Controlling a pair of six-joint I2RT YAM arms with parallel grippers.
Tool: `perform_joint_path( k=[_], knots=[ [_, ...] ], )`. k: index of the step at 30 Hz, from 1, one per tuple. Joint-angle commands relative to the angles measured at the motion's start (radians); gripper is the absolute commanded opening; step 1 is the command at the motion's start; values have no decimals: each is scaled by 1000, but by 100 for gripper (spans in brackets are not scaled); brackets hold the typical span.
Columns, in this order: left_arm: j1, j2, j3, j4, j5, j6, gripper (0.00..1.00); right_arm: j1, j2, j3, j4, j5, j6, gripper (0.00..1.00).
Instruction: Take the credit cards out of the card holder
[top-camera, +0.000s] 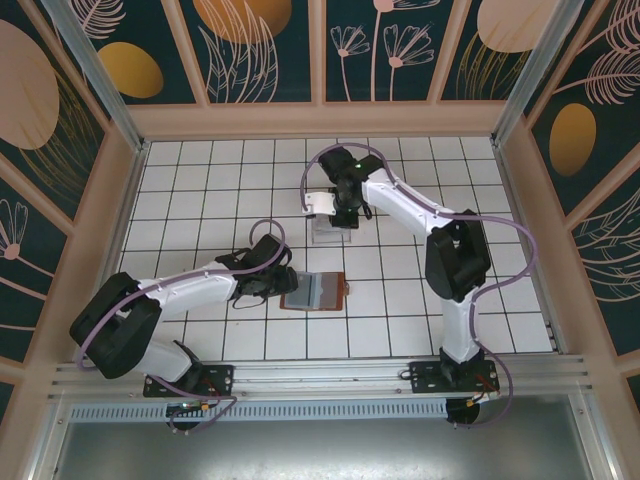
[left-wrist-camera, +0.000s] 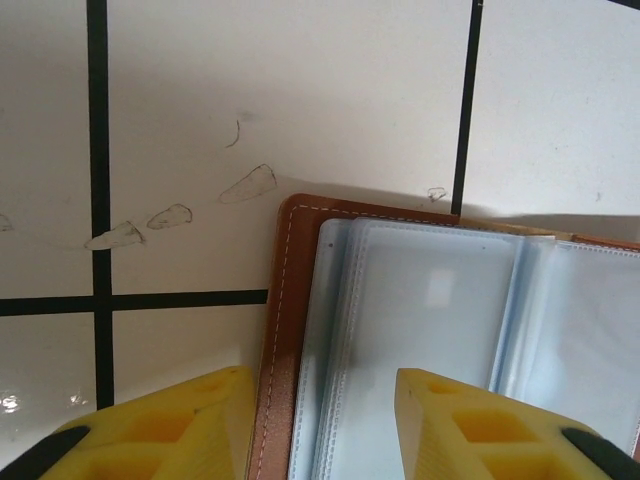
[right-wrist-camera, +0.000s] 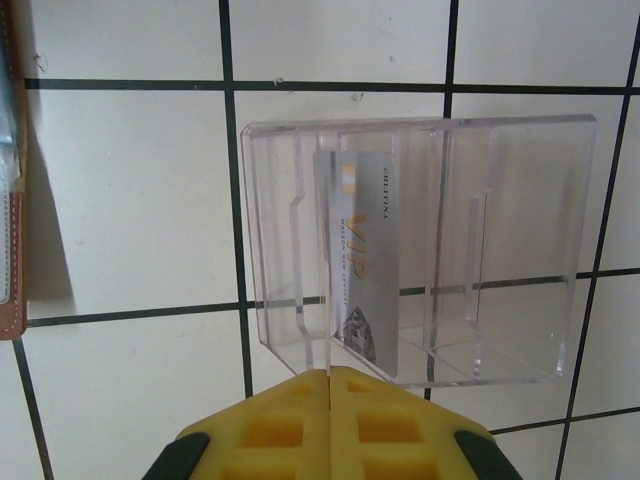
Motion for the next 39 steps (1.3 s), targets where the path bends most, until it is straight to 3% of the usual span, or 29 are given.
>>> perform_joint_path(
  k=[1,22,39],
  knots=[
    [-2,-18,-5,-31,-22,8,43,-10,39,53,-59,18,-29,0],
    [-2,-2,-10,-18,-11,-3,43,-10,134,56,-42,-26,-34,0],
    [-2,-21,-8,-40,-19,-9,43,-10,134,65,24,0,-36,22]
  ],
)
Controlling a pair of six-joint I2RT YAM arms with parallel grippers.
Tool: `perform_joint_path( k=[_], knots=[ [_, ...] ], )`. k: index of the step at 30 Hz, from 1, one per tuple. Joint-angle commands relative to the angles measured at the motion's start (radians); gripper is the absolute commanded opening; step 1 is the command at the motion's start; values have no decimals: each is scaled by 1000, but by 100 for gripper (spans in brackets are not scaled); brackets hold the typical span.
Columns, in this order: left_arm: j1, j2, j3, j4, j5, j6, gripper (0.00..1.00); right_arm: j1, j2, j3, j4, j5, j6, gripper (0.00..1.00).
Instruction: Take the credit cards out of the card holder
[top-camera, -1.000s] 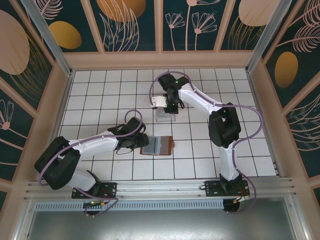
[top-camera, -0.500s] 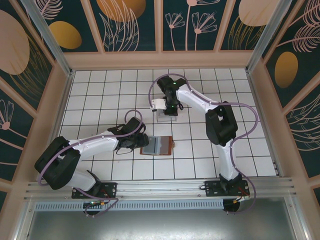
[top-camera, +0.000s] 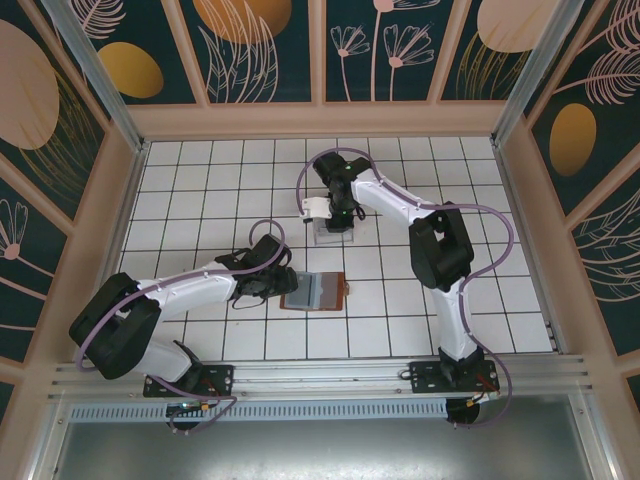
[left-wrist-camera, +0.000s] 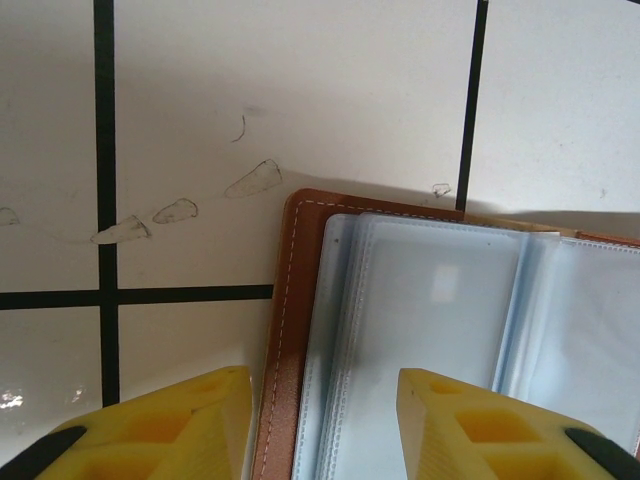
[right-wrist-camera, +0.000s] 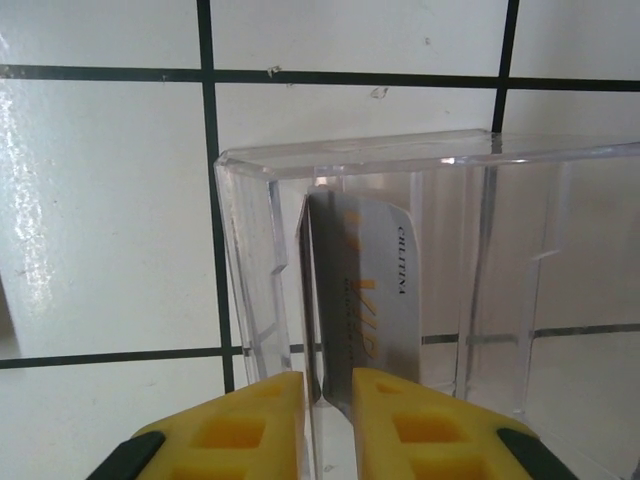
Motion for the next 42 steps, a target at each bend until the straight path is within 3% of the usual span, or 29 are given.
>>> perform_joint_path(
  k=[1,18,23,42],
  knots=[
    [-2,-21,-9,-31,-21,-8,44,-4,7,19,15,12,-16,22],
    [-2,-38,-23,-32,-28,-17,43,-3,-54,-47,155,105,-10,28],
    [-2,-44,-25,-30,-31,-18,43,-1,-82,-44,89,25,9,28],
    [-2,-44,-26,-31,-32,-18,45,14,-137,-211,144,4,54,42]
  ],
)
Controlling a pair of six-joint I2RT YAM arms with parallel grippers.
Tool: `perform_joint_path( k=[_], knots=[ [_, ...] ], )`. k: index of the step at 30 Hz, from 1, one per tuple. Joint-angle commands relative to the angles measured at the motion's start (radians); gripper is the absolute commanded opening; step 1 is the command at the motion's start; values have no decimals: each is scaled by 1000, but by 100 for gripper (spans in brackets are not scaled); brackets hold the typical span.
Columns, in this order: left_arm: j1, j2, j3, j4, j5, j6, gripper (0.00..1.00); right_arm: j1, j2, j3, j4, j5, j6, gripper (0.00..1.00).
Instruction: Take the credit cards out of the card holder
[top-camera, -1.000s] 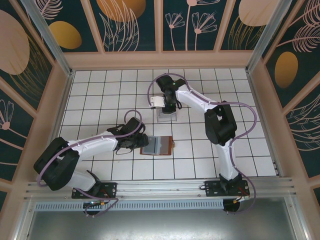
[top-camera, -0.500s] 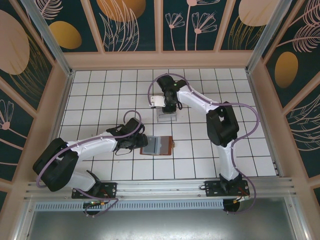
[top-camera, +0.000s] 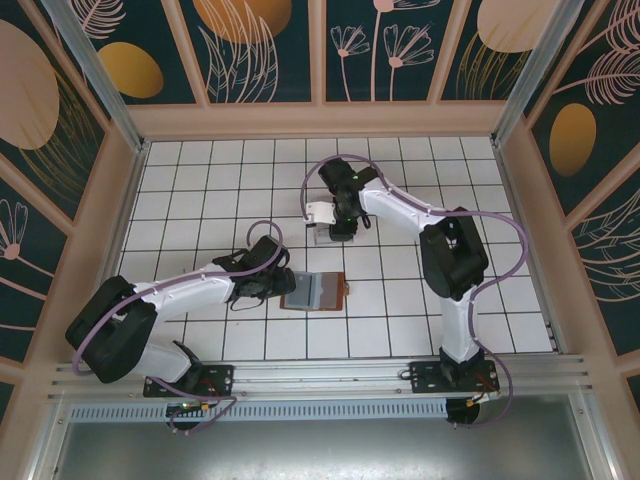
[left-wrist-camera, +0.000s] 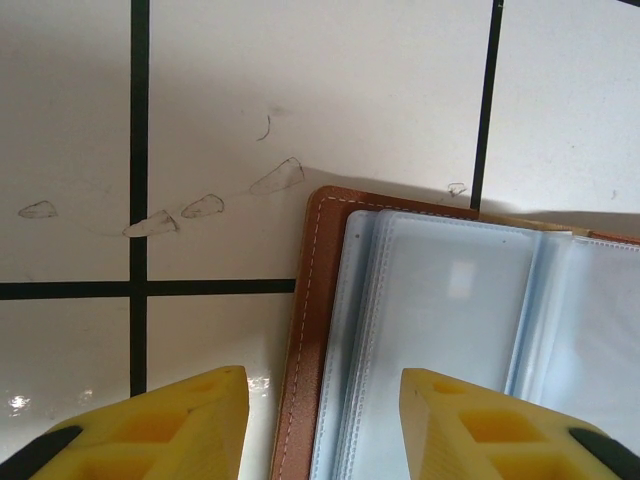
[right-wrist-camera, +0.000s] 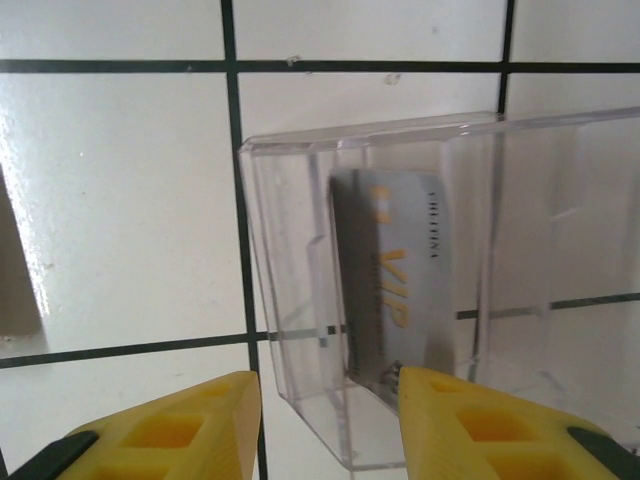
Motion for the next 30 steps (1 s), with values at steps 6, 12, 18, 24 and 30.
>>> perform_joint_path(
  k=[6,12,18,24,30],
  knots=[
    [-1,-23,-14,-25,-16,-21,45,2,7,-35,90,56,6,42],
    [-2,-20,-12,-26,-17,-21,45,1,14,-18,126,85,-4,42],
    [-1,-13,-10,-24,-17,-20,45,-2,20,-12,169,118,-13,42],
    [-2,-10,-11,-23,-16,-19,45,-5,28,-24,229,133,-19,42],
    [-3,-10,-7,-22,-16,-19,45,-6,16,-35,264,155,-16,43]
  ],
)
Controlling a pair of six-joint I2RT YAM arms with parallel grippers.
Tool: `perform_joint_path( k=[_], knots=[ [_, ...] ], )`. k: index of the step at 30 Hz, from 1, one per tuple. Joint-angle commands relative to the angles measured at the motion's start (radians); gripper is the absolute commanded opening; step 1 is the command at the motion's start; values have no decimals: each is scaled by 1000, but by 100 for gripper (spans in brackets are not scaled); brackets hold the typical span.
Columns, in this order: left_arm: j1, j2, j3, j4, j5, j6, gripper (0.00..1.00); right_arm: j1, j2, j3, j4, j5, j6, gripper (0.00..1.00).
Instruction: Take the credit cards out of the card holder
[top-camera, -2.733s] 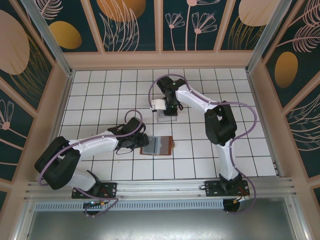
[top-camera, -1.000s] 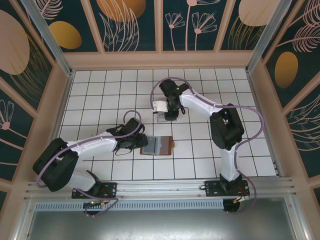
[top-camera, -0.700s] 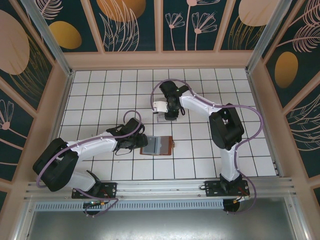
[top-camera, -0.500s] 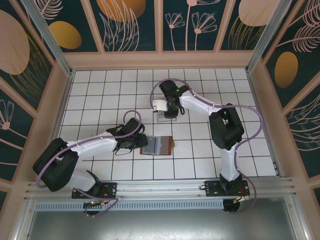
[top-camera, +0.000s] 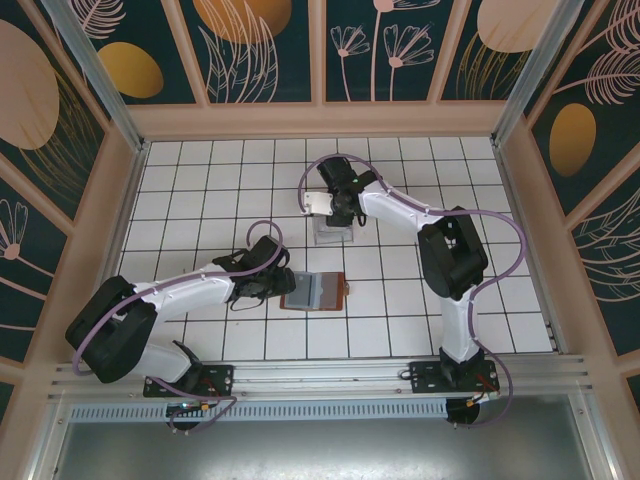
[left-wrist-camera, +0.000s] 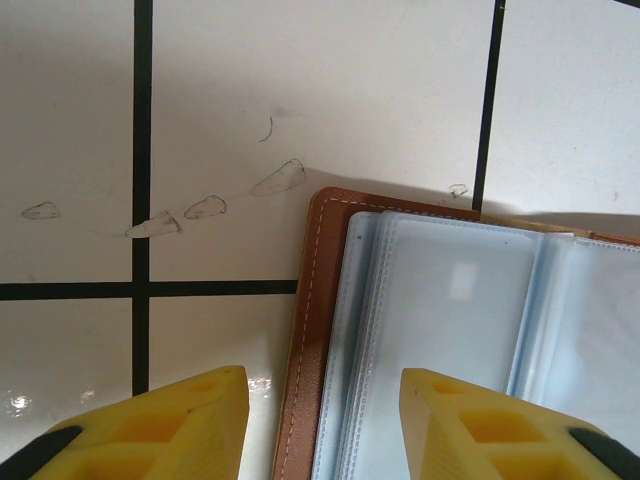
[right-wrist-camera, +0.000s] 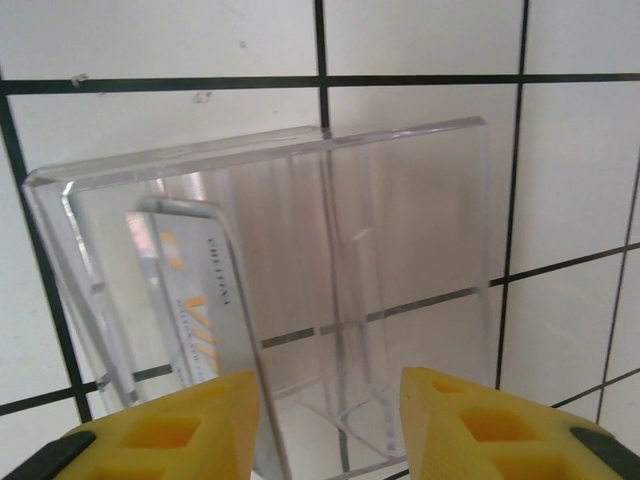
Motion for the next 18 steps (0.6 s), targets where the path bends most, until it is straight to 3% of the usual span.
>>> perform_joint_path(
  k=[1,9,15,18],
  knots=[
    [-1,-10,-5,-21,-13,-20,45,-4,6,-8,36,22,-6,43],
    [-2,2,17,-26,-25,-5,45,-2,-67,-34,65,15,104,43],
    [-1,9,36,-30,-30,11,44,3,-113,-27,60,-63,410,42],
    [-2,1,44,-27,-32,21,43,12,-168,-93,139,-67,586,39]
  ],
)
